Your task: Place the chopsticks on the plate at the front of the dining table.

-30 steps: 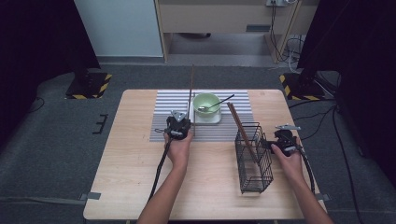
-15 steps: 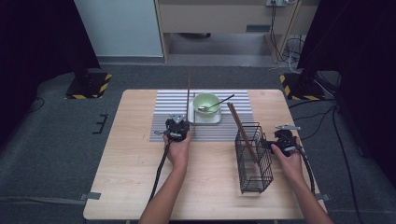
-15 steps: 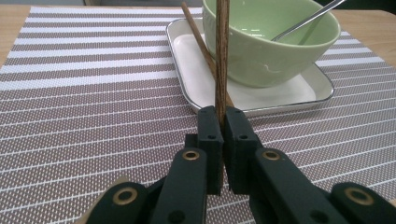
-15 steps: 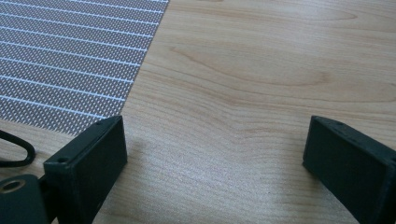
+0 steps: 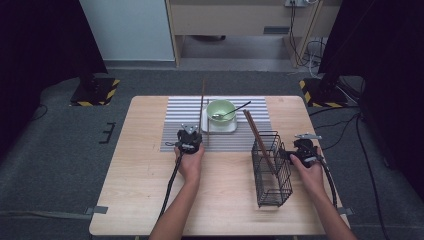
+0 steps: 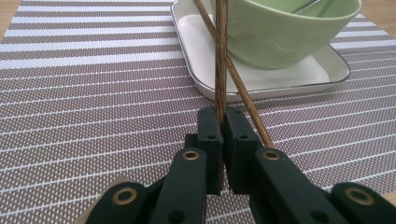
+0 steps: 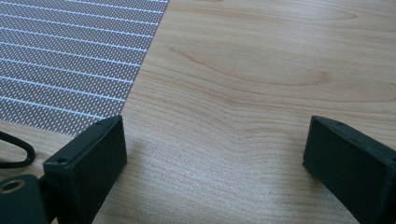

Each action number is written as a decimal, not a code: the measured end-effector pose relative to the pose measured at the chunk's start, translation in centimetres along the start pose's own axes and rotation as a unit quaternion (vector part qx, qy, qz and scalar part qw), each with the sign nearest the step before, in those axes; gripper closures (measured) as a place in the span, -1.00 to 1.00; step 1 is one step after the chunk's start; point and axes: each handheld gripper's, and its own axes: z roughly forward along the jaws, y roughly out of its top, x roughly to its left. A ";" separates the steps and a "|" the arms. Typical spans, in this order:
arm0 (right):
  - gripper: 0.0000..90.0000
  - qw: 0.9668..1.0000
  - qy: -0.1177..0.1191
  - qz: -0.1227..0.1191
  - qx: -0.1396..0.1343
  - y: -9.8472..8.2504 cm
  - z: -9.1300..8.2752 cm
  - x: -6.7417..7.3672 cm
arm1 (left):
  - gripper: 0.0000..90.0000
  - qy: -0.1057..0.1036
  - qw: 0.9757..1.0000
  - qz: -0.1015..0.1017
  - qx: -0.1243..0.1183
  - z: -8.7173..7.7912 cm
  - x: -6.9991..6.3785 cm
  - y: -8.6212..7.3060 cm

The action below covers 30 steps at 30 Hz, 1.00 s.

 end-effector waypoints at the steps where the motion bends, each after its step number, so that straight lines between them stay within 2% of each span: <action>1: -0.86 1.000 0.000 0.000 0.000 0.0 0.0 0.0 | 0.91 -0.001 1.000 0.000 0.001 0.0 0.0 0.0; 12: -0.86 1.000 0.000 0.000 0.000 0.0 0.0 0.0 | 0.90 -0.003 1.000 0.001 0.006 0.1 -0.1 -0.2; 30: -0.87 1.000 0.001 -0.001 0.000 0.0 0.0 0.0 | 0.91 0.006 1.000 -0.001 0.006 -0.5 0.2 -0.2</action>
